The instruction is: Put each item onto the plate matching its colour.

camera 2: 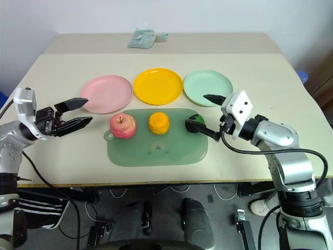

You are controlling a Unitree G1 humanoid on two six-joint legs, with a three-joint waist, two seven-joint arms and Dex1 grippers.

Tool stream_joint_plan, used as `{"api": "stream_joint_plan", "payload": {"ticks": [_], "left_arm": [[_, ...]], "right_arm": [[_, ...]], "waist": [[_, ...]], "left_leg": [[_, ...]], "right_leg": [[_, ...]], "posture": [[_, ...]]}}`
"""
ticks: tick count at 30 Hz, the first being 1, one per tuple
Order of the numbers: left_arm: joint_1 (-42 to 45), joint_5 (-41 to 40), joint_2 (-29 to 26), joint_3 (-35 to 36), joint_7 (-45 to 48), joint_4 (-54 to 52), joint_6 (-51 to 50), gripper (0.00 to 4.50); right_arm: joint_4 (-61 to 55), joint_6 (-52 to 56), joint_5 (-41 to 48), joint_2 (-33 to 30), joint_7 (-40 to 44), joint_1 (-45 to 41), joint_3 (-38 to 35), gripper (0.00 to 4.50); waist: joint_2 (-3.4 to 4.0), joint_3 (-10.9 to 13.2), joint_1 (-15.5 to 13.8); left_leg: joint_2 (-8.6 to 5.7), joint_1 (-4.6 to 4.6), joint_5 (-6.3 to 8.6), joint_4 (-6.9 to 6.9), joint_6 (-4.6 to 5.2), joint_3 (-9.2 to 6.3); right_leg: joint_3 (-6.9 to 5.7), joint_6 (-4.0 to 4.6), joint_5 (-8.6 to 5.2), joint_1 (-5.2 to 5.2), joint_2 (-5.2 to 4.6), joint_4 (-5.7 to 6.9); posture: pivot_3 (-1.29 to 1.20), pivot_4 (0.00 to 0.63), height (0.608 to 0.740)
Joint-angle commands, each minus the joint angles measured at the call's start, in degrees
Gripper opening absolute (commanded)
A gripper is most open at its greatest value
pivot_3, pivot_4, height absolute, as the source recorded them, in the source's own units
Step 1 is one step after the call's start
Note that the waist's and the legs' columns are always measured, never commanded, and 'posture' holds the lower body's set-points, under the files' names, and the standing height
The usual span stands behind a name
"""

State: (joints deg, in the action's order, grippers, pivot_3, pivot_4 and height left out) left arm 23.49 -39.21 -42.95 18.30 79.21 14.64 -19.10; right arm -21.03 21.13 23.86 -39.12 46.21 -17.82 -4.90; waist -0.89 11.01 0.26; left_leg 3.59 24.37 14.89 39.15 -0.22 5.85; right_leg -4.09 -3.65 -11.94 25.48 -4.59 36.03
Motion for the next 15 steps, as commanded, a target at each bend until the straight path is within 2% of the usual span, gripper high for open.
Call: {"api": "stream_joint_plan", "payload": {"ticks": [1, 10, 15], "left_arm": [[1.5, 2.5, -0.5, -1.9, 0.6, 1.1, 1.6, 4.5], [4.6, 7.8, 5.1, -8.2, -0.6, 3.3, 5.8, 4.5], [8.4, 11.2, 5.9, -10.4, -0.5, 8.3, 8.0, 4.5]], "right_arm": [[-3.5, 4.0, 2.8, 0.8, -1.3, -2.5, 0.5, 4.48], [-9.8, 10.9, 5.9, 1.0, -2.5, -2.0, 2.4, 4.48], [-14.6, 16.5, 13.1, 1.2, -2.7, -1.7, 0.5, 4.48]], "waist": [[0.0, 0.0, 0.1], [0.0, 0.0, 0.2], [0.0, 0.0, 0.2]], "left_leg": [[0.0, 0.0, 0.0, 0.0, 0.0, 0.0], [-0.01, 0.01, 0.0, 0.0, 0.0, 0.0], [-0.01, 0.0, 0.0, 0.0, 0.0, -0.01]], "right_leg": [[0.0, 0.0, 0.0, 0.0, 0.0, 0.0], [0.0, -0.13, 0.08, 0.0, 0.01, 0.01], [0.0, -0.14, 0.09, 0.01, 0.03, 0.02]], "posture": [[0.0, 0.15, 0.74], [0.0, 0.15, 0.74], [0.0, 0.15, 0.74]]}}
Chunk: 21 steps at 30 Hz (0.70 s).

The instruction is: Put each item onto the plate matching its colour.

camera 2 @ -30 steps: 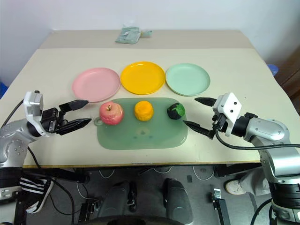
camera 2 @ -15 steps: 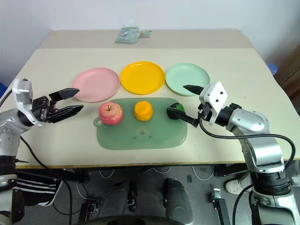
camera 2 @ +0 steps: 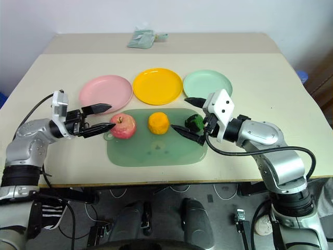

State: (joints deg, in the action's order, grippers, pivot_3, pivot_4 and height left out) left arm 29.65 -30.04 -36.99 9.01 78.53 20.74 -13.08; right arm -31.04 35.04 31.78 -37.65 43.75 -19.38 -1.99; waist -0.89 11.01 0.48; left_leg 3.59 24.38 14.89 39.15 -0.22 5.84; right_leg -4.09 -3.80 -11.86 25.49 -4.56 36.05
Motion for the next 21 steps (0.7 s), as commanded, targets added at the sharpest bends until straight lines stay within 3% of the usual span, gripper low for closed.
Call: {"api": "stream_joint_plan", "payload": {"ticks": [1, 9, 18, 21], "left_arm": [[3.1, 2.3, 0.3, -1.6, 0.5, 3.0, 2.1, 4.5], [6.1, 5.3, 3.0, -4.9, 1.8, 6.3, 4.2, 4.5], [3.7, 8.8, 4.2, -8.4, 0.1, 3.6, 5.0, 4.5], [3.5, 9.5, 3.8, -8.3, -0.3, 3.7, 6.0, 3.7]], "right_arm": [[-5.5, 3.7, 6.9, -0.2, -0.2, 0.1, -2.4, 4.48], [-7.5, 6.6, 10.4, 0.1, -3.3, 1.4, -2.4, 4.48], [-7.5, 5.7, 9.9, -0.5, -4.3, 1.4, -2.4, 4.48], [-7.0, 5.3, 9.6, -0.8, -4.1, 1.3, -2.4, 4.5]], "waist": [[0.0, 0.0, 0.0], [-0.01, 0.0, 0.0], [-0.01, 0.0, 0.0], [-0.02, 0.0, 0.0]], "left_leg": [[0.0, 0.0, 0.0, 0.0, 0.0, 0.0], [0.0, 0.01, 0.0, 0.0, 0.0, -0.02], [0.0, 0.01, 0.0, 0.0, 0.01, -0.02], [0.01, 0.01, 0.0, 0.0, 0.01, -0.03]], "right_leg": [[0.0, 0.0, 0.0, 0.0, 0.0, 0.0], [0.0, 0.0, 0.0, -0.01, -0.01, -0.01], [0.0, -0.01, 0.01, 0.0, -0.01, -0.01], [0.0, -0.01, 0.01, 0.0, 0.0, -0.01]], "posture": [[0.0, 0.15, 0.74], [0.0, 0.15, 0.74], [0.0, 0.15, 0.74], [0.0, 0.15, 0.74]]}}
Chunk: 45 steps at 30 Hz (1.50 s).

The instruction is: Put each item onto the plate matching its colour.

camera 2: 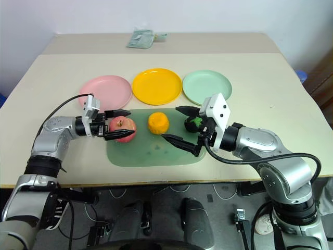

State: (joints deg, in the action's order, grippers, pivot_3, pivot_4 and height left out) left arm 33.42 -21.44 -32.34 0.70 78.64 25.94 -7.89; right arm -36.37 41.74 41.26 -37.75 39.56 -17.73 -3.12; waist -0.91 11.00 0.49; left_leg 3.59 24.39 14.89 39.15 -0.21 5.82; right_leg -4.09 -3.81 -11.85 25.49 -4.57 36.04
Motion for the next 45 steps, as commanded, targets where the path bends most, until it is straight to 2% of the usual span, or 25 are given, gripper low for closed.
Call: {"api": "stream_joint_plan", "payload": {"ticks": [1, 2, 10, 13, 15, 21, 27, 30, 33, 34, 39, 42, 45], "left_arm": [[-0.2, 0.8, -0.8, 0.2, -0.6, -1.6, 0.9, 3.35], [0.0, 0.9, -0.8, 0.4, -1.0, -1.3, 1.4, 2.92], [3.5, -2.1, 0.1, 5.1, -6.1, 0.9, 0.1, 2.89], [6.8, -1.9, 1.0, 7.7, -12.1, 3.5, 0.6, 2.89], [9.2, 0.2, 1.8, 9.0, -17.3, 6.6, 4.7, 2.89], [17.4, 5.2, 3.8, 12.5, -36.0, 20.9, 15.1, 2.89], [20.5, 9.5, 3.8, 12.1, -45.0, 30.2, 22.2, 2.89], [21.4, 8.8, 4.4, 12.6, -44.5, 32.3, 22.0, 2.89], [21.5, 8.8, 4.1, 12.7, -44.0, 32.8, 22.6, 4.33], [21.4, 8.1, 4.0, 13.0, -42.7, 32.5, 22.9, 4.43], [21.0, 5.4, 3.4, 14.1, -36.7, 29.5, 23.0, 4.43], [19.7, 0.4, 2.9, 14.6, -26.4, 23.7, 18.2, 4.43], [16.1, -6.3, 1.5, 13.8, -12.8, 14.1, 8.3, 4.43]], "right_arm": [[-1.5, -1.4, 0.0, -0.7, 0.2, -0.5, -1.2, 4.5], [-1.2, -1.7, -0.3, -0.7, 0.2, -0.7, -1.0, 4.5], [1.4, -4.2, -2.7, 0.2, 0.5, -2.6, -0.1, 4.5], [2.7, -4.7, -3.0, 1.3, -0.4, -3.8, -0.4, 4.5], [3.7, -4.5, -3.3, 1.9, -1.3, -4.8, -0.4, 4.5], [9.9, -3.3, -9.5, 8.2, -10.5, -11.7, 3.7, 4.5], [11.2, -4.0, -12.8, 11.9, -12.7, -13.6, 6.0, 4.5], [10.4, -3.9, -12.9, 12.7, -12.3, -13.4, 6.8, 4.5], [10.3, -3.9, -13.1, 12.7, -12.0, -13.4, 6.8, 4.5], [10.4, -3.9, -13.2, 12.7, -11.9, -13.4, 6.6, 4.5], [10.9, -3.8, -13.7, 11.8, -11.4, -13.4, 6.0, 4.5], [10.0, -4.2, -13.4, 11.4, -10.3, -12.9, 6.0, 4.5], [9.6, -2.9, -12.8, 11.5, -9.7, -13.0, 6.4, 4.5]], "waist": [[0.0, 0.0, 0.0], [0.0, 0.0, 0.0], [0.0, 0.0, 0.0], [-0.01, 0.0, -0.1], [-0.01, 0.0, -0.1], [-0.02, 0.0, 0.2], [-0.02, 0.0, 0.1], [-0.02, 0.0, -0.1], [-0.02, 0.0, 0.0], [-0.02, 0.0, 0.0], [-0.02, 0.0, 0.1], [-0.02, 0.0, 0.2], [-0.02, 0.0, 0.2]], "left_leg": [[0.0, 0.0, 0.0, 0.0, 0.0, 0.0], [0.0, -0.01, 0.0, 0.0, 0.0, 0.0], [0.0, 0.01, 0.0, 0.0, 0.0, -0.01], [-0.01, 0.02, 0.0, 0.01, 0.0, -0.01], [-0.02, 0.02, 0.0, 0.01, 0.0, -0.01], [-0.03, 0.0, -0.01, 0.02, 0.01, 0.01], [-0.03, 0.05, 0.03, -0.04, 0.07, 0.06], [-0.05, 0.07, 0.03, -0.02, 0.07, 0.05], [-0.06, 0.07, 0.03, 0.01, 0.07, 0.06], [-0.05, 0.07, 0.03, 0.01, 0.07, 0.06], [-0.04, 0.06, 0.03, -0.01, 0.07, 0.05], [-0.04, 0.06, 0.03, -0.01, 0.07, 0.05], [-0.03, 0.06, 0.03, -0.01, 0.07, 0.06]], "right_leg": [[0.0, 0.01, 0.0, 0.0, 0.0, 0.0], [0.0, 0.01, 0.0, 0.0, 0.0, 0.0], [0.0, 0.0, 0.0, 0.0, 0.0, 0.0], [0.0, -0.02, 0.01, 0.0, 0.0, -0.01], [0.0, -0.04, 0.02, 0.0, 0.0, -0.01], [-0.01, -0.05, 0.04, 0.0, 0.01, 0.03], [-0.02, -0.07, 0.04, 0.05, 0.01, 0.02], [-0.02, -0.1, 0.06, 0.04, -0.01, 0.01], [-0.02, -0.11, 0.07, 0.03, -0.03, 0.0], [-0.02, -0.11, 0.07, 0.03, -0.03, 0.0], [-0.02, -0.11, 0.07, 0.03, -0.01, 0.02], [-0.02, -0.11, 0.07, 0.04, -0.01, 0.02], [-0.02, -0.11, 0.06, 0.04, -0.01, 0.02]], "posture": [[0.0, 0.15, 0.74], [0.0, 0.15, 0.74], [0.0, 0.15, 0.74], [0.0, 0.15, 0.74], [0.0, 0.15, 0.74], [0.0, 0.15, 0.74], [0.0, 0.15, 0.74], [0.0, 0.15, 0.74], [0.0, 0.15, 0.74], [0.0, 0.15, 0.74], [0.0, 0.15, 0.74], [0.0, 0.15, 0.74], [0.0, 0.15, 0.74]]}}
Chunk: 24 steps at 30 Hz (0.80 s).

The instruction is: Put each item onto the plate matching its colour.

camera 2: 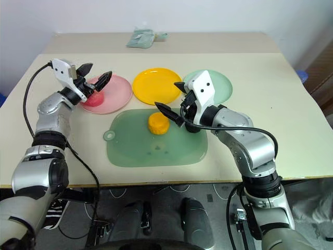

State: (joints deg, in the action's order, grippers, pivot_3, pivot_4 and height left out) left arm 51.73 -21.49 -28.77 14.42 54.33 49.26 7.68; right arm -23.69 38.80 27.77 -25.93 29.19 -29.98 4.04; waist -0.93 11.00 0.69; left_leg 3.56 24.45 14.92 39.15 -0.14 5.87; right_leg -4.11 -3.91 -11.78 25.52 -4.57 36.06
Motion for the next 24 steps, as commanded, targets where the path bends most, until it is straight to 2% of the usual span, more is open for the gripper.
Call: {"api": "stream_joint_plan", "payload": {"ticks": [1, 4, 9, 15, 17, 24], "left_arm": [[-4.2, -8.1, -3.0, -0.9, 16.0, -12.9, -10.9, 4.43], [-9.3, -11.4, -6.1, -3.2, 22.1, -22.0, -21.5, 4.43], [-14.3, -10.5, -11.3, -5.7, 28.0, -27.2, -26.5, 4.43], [-16.6, -12.2, -12.6, -4.6, 28.8, -31.2, -29.5, 4.43], [-17.7, -10.8, -13.1, -4.8, 29.5, -31.3, -26.7, 4.43], [-19.7, -11.8, -13.5, -3.8, 28.6, -32.9, -26.9, 4.43]], "right_arm": [[-3.1, 0.5, 0.7, -0.3, 0.8, -0.9, -0.3, 4.5], [-3.3, 1.4, -0.3, -0.1, 1.1, -1.3, 1.7, 4.5], [3.4, 3.6, -5.3, 1.6, -0.4, -4.0, 8.0, 4.5], [9.8, 5.0, -8.0, 4.2, 0.0, -6.1, 10.9, 4.5], [11.5, 5.5, -9.1, 4.3, 0.8, -6.1, 12.6, 4.5], [17.0, 5.0, -12.1, 5.7, 2.7, -7.0, 14.3, 4.5]], "waist": [[0.0, 0.0, 0.2], [0.01, 0.0, 0.3], [0.01, 0.0, 0.3], [0.01, 0.0, 0.0], [0.01, 0.0, 0.2], [0.01, 0.0, 0.1]], "left_leg": [[0.0, 0.0, 0.0, 0.0, 0.0, 0.0], [0.02, -0.05, 0.0, -0.02, 0.0, 0.0], [0.05, -0.06, -0.01, 0.0, -0.02, -0.02], [0.0, 0.02, -0.01, 0.01, -0.01, -0.02], [0.0, 0.01, 0.0, 0.01, 0.0, 0.0], [0.05, -0.01, 0.0, -0.01, 0.0, -0.01]], "right_leg": [[0.0, 0.0, 0.0, 0.0, 0.0, 0.01], [0.01, 0.01, -0.01, 0.0, 0.01, 0.05], [0.01, 0.05, -0.02, 0.01, 0.05, 0.06], [0.02, 0.1, -0.06, 0.0, -0.05, -0.04], [0.03, 0.03, -0.02, 0.01, -0.04, -0.03], [0.02, 0.05, -0.03, 0.04, 0.03, 0.03]], "posture": [[0.0, 0.15, 0.74], [0.0, 0.15, 0.74], [0.0, 0.15, 0.74], [0.0, 0.15, 0.74], [0.0, 0.15, 0.74], [0.0, 0.15, 0.74]]}}
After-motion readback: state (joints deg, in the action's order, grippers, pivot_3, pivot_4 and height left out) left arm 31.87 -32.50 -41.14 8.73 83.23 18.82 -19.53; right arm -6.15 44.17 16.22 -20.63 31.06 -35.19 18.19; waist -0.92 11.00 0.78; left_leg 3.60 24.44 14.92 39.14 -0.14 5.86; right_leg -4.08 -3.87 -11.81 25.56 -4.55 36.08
